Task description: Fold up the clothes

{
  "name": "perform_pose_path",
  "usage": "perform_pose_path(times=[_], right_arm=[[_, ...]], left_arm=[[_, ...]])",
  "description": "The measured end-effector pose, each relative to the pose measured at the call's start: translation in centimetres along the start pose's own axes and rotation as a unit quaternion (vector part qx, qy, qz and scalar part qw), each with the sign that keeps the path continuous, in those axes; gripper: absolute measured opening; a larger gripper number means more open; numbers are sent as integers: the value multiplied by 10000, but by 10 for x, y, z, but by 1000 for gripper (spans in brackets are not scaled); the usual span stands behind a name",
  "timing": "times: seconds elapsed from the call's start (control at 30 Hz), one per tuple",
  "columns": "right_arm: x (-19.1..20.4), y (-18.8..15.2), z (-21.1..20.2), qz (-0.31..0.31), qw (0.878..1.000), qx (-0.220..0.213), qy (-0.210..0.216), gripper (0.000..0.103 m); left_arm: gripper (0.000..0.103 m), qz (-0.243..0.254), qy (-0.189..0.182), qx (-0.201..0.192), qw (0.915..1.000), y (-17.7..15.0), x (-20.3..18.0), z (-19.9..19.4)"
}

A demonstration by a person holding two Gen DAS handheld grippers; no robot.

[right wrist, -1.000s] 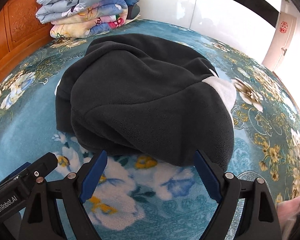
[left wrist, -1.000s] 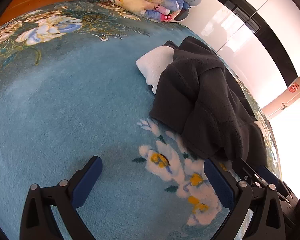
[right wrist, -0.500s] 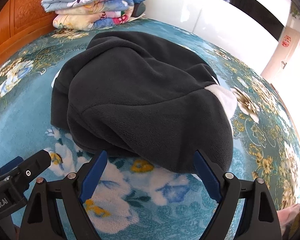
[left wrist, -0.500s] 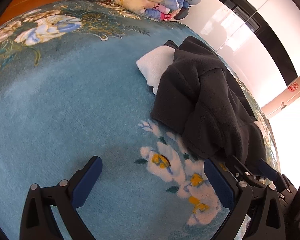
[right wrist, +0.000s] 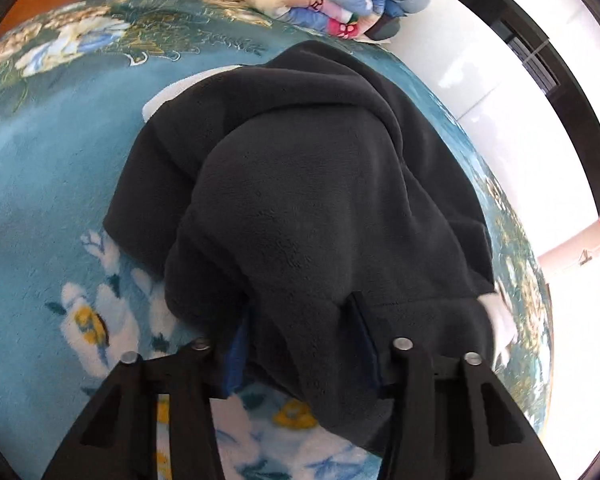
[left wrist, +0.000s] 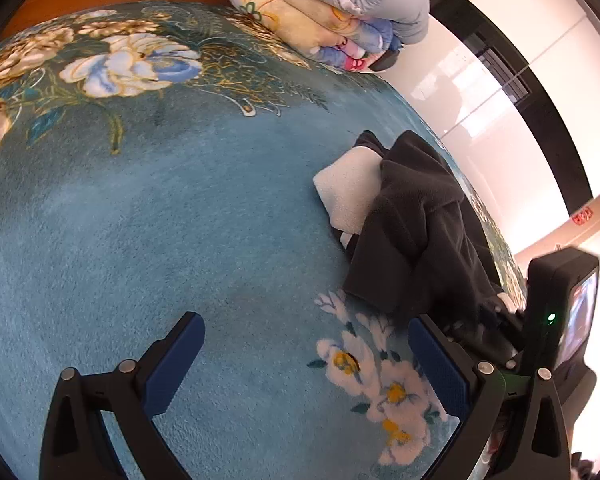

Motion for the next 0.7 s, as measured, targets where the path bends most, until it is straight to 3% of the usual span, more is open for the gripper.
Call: perform_pose_path(times=[0.03, 0.17, 0.27, 0.33, 0.4, 0.57, 0.7], right_arm=[[-4, 5, -5, -28, 9999, -69, -133, 24], [-31, 14, -29, 351, 9983, -287, -368, 21], [-38, 10, -44, 714, 9951, -545, -412, 19], [-49, 10, -52, 1061, 9910, -685, -450, 19], [-61, 7, -59, 1381, 9865, -755, -451, 18], [-81, -6, -80, 1833, 9773, -907, -558, 16], [-82, -24, -96, 2043, 9738, -881, -462, 16]], left_arm=[[103, 43, -50, 25, 10000, 1, -2, 1], [103, -161, -642, 700, 9953, -3, -8, 9], [102, -458, -984, 1138, 9876, 1, -10, 21], [102, -738, -1206, 1194, 9827, 15, -13, 29], [102, -922, -1799, 1344, 9701, 29, -30, 38], [102, -872, -2303, 1547, 9568, 62, -68, 61], [102, -1366, -2187, 1924, 9468, 76, -62, 81]])
Point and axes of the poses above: each gripper's, at about its wrist camera, not at the fingertips, and z roughly the way its jaws point, x to its left, y to its top, the point moved 7 cm from there along z, roughly the way its jaws point, and after that the axes turned 6 degrees about -x, right-handed, at the moved point
